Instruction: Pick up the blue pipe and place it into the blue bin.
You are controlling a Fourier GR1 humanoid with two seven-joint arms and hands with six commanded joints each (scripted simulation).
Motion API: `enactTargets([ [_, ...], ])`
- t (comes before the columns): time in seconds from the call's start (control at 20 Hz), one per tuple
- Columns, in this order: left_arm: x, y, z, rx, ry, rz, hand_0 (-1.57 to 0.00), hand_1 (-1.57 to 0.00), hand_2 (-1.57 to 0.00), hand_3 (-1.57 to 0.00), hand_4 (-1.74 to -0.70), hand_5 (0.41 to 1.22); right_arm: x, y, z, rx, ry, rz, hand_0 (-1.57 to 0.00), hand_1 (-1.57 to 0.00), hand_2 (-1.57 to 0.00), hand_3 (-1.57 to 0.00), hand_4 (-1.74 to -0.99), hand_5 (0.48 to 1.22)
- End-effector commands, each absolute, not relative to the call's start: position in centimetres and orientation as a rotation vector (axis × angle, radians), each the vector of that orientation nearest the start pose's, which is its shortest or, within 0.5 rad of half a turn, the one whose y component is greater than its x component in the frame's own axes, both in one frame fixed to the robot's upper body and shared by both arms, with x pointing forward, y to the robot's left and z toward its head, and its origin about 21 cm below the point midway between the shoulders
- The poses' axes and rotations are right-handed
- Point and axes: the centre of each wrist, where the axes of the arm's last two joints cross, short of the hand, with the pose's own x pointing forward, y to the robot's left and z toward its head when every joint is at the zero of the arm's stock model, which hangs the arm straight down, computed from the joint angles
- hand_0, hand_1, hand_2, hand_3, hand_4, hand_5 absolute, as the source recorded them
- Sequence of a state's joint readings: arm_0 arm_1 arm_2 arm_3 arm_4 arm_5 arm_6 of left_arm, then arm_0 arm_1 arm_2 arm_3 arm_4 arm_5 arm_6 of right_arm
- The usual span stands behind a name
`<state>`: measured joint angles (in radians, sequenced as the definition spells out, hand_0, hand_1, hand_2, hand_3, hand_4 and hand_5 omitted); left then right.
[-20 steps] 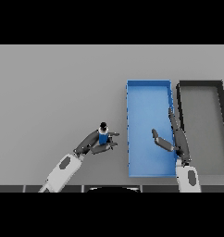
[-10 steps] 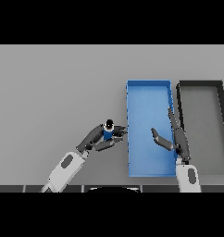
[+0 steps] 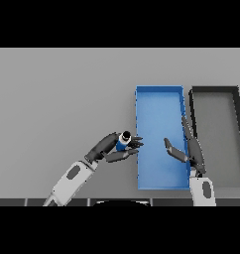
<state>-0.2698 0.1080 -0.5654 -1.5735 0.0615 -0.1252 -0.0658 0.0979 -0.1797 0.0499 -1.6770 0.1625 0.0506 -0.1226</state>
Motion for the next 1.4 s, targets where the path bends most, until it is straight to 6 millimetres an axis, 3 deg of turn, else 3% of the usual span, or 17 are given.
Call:
enactTargets([
  [0.0, 26.1, 9.6, 4.9, -0.556, -1.727, -0.728, -1.57, -1.57, -1.57, -1.57, -1.47, 1.220, 22.4, -26.5, 1.1, -0.184, -1.675, 0.343, 0.00, 0.00, 0.00, 0.00, -1.141, 0.643],
  [0.35, 26.3, 9.4, 4.5, -0.571, -1.726, -0.730, -1.57, -1.57, -1.57, -1.57, -1.47, 1.220, 22.7, -26.5, 1.4, -0.161, -1.711, 0.340, 0.00, 0.00, -0.02, 0.00, -1.187, 0.642],
  [0.45, 26.0, 9.3, 4.3, -0.572, -1.722, -0.738, -1.57, -1.57, -1.57, -1.57, -1.47, 1.221, 23.2, -26.7, 2.4, 0.046, -1.782, 0.290, 0.00, -0.01, -0.07, 0.00, -1.198, 0.641],
  [0.6, 25.9, 9.5, 4.6, -0.580, -1.734, -0.740, -1.57, -1.57, -1.57, -1.57, -1.47, 1.221, 23.9, -26.9, 5.9, 0.298, -1.769, 0.380, 0.00, -0.03, -0.12, 0.00, -1.215, 0.607],
  [0.75, 26.2, 9.4, 4.9, -0.582, -1.727, -0.735, -1.57, -1.57, -1.57, -1.57, -1.47, 1.221, 25.1, -26.9, 9.7, 0.443, -1.758, 0.527, 0.00, -0.01, -0.11, 0.00, -1.237, 0.577],
  [0.95, 26.3, 9.1, 5.3, -0.563, -1.726, -0.749, -1.57, -1.57, -1.57, -1.57, -1.47, 1.221, 26.2, -24.4, 13.7, 0.520, -1.753, 0.735, 0.00, -0.01, -0.09, 0.00, -1.270, 0.558],
  [1.2, 26.7, 9.4, 5.1, -0.567, -1.729, -0.759, -1.57, -1.57, -1.57, -1.57, -1.47, 1.221, 26.8, -20.8, 16.1, 0.602, -1.762, 0.923, 0.00, 0.00, -0.04, 0.00, -1.302, 0.559],
  [1.35, 26.7, 9.7, 4.8, -0.578, -1.734, -0.765, -1.57, -1.57, -1.57, -1.57, -1.47, 1.221, 27.2, -18.9, 16.5, 0.673, -1.714, 0.992, 0.00, 0.00, -0.04, 0.00, -1.282, 0.555],
])
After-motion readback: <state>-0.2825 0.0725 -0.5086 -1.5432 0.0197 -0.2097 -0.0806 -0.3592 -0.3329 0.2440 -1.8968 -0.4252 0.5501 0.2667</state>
